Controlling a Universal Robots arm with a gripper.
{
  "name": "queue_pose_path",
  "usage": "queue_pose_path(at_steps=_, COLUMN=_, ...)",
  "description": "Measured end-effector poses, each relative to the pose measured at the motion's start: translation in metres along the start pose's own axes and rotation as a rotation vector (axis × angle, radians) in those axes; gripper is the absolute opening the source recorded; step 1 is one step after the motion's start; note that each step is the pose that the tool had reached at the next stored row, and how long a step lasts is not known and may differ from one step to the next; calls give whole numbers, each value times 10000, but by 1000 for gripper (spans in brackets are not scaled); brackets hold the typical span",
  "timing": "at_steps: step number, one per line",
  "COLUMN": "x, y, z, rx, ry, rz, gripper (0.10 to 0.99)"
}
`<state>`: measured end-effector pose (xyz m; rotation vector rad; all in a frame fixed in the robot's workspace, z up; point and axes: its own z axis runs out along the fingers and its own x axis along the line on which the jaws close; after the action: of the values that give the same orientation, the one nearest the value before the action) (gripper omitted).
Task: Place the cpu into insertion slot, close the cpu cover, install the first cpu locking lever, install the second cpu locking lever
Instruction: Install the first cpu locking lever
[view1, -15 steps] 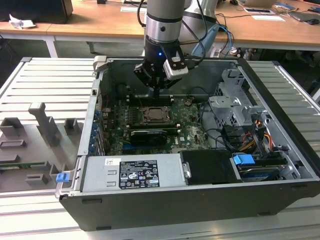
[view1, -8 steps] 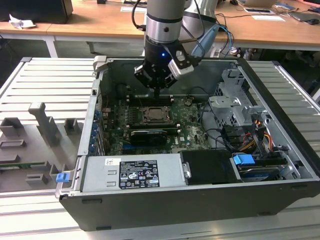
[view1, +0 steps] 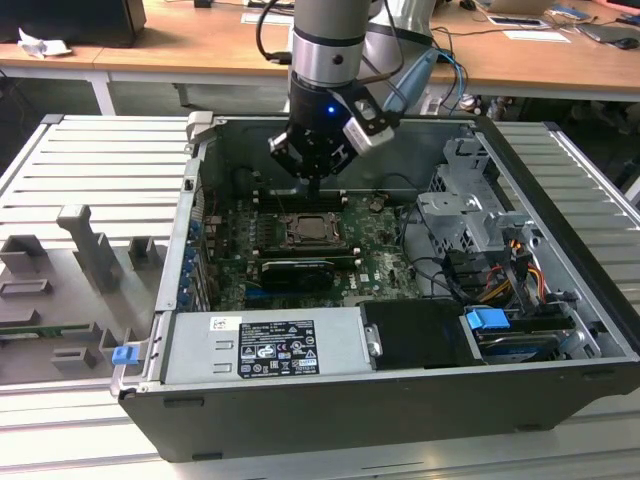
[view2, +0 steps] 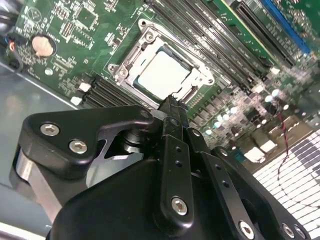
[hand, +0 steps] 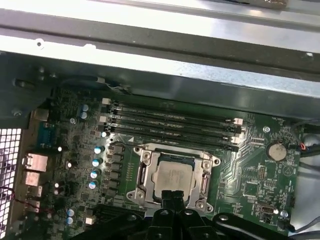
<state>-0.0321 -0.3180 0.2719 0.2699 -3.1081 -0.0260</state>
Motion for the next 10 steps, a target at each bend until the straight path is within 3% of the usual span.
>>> queue_pose_path(at_steps=8, x=7, y=1, z=2, rx=23, ry=-15, rz=-855, gripper=106)
queue_pose_path(at_steps=10, x=80, y=14, z=9, rx=23, ry=-44, rz=-869, gripper=106)
